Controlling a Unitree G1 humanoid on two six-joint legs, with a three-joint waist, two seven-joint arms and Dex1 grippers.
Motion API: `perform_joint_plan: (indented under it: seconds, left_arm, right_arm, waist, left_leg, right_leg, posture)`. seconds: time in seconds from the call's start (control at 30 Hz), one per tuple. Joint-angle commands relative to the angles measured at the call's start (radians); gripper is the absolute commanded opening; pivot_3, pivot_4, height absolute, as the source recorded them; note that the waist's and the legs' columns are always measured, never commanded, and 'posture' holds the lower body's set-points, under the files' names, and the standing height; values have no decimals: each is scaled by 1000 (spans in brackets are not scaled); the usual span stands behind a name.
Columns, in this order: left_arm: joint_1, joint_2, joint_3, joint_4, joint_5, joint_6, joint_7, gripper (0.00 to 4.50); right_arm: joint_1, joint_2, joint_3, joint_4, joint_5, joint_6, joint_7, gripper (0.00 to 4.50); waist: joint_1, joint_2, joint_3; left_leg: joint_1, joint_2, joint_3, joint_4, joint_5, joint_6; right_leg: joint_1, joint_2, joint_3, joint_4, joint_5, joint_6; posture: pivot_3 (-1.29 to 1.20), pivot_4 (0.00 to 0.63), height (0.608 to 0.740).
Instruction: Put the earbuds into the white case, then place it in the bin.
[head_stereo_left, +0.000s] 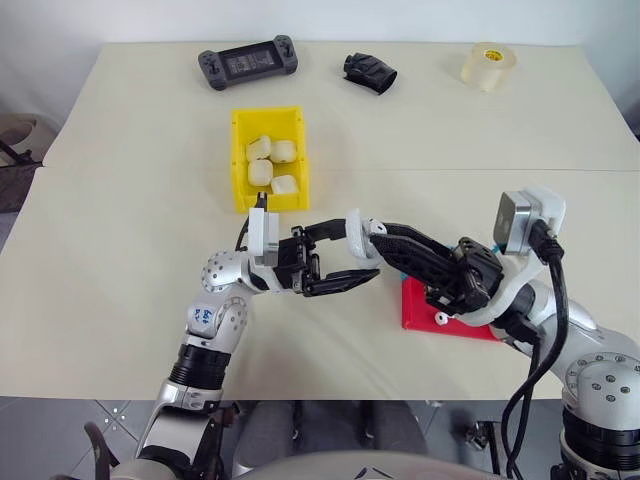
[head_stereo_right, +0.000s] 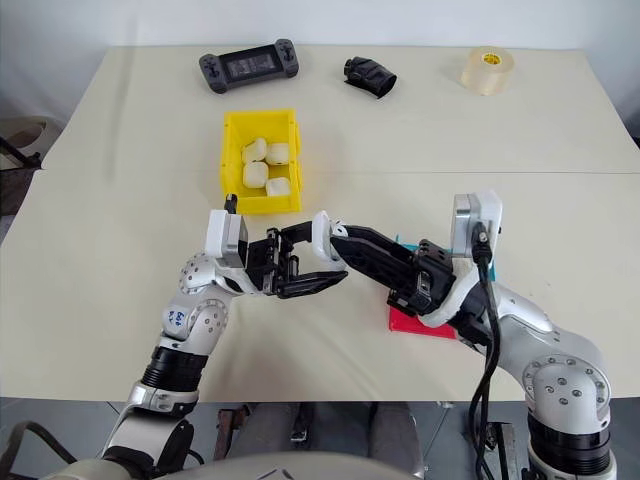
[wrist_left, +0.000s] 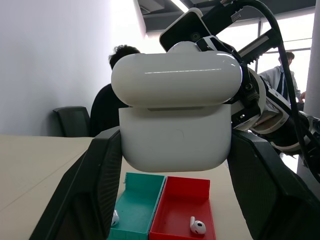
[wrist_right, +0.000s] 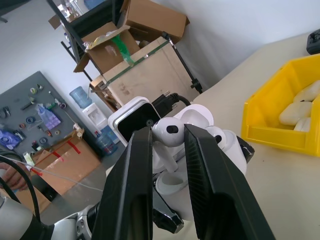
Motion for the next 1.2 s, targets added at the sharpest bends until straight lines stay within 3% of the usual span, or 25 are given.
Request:
perform_joint_plan:
  seconds: [0.03,0.53,0.83,0.97,1.07,1.2]
  left_arm:
    - [-9,2,7,-29,-4,-7,-3,2770]
    - [-18,0,18,-22,-3,-16,0,2770]
    - [-26,40,14,-22,50,-7,16,2770]
    - [-63,143,-27,7,225,-46,44,2770]
    - [-107,226,-67,9,336,-36,57,2770]
    - [-146,270,-107,4,427,-10,87,2770]
  right_arm:
    - [16,-9,27,-40,-16,-16,17,633]
    - [52,-31,66,-6,-99,-47,63,633]
    - [76,-106,-4,-12,-159,-77,133,3520]
    - [118,-198,-82,2,-210,-92,206,3520]
    - [110,-244,-100,-1,-222,-84,234,2855]
    - [49,-264,-56,-19,-251,-78,238,1466]
  waist:
    - [0,0,0]
    - [0,0,0]
    - [3,0,0]
    - [2,0,0]
    - [0,0,0]
    - [0,0,0]
  left_leg:
    - [0,0,0,0,0,0]
    - [0,0,0,0,0,0]
    - [0,0,0,0,0,0]
    - [0,-2,1,-1,0,0]
    - [1,-1,2,-1,0,0]
    - [0,0,2,-1,0,0]
  right_leg:
    - [0,0,0,0,0,0]
    - [0,0,0,0,0,0]
    - [0,0,0,-1,0,0]
    - [0,0,0,-2,0,0]
    - [0,1,0,-1,0,0]
    - [0,1,0,-1,0,0]
  posture:
    - [0,150,740]
    - [0,150,740]
    - [0,150,740]
    - [0,150,740]
    - [0,150,740]
    - [0,150,740]
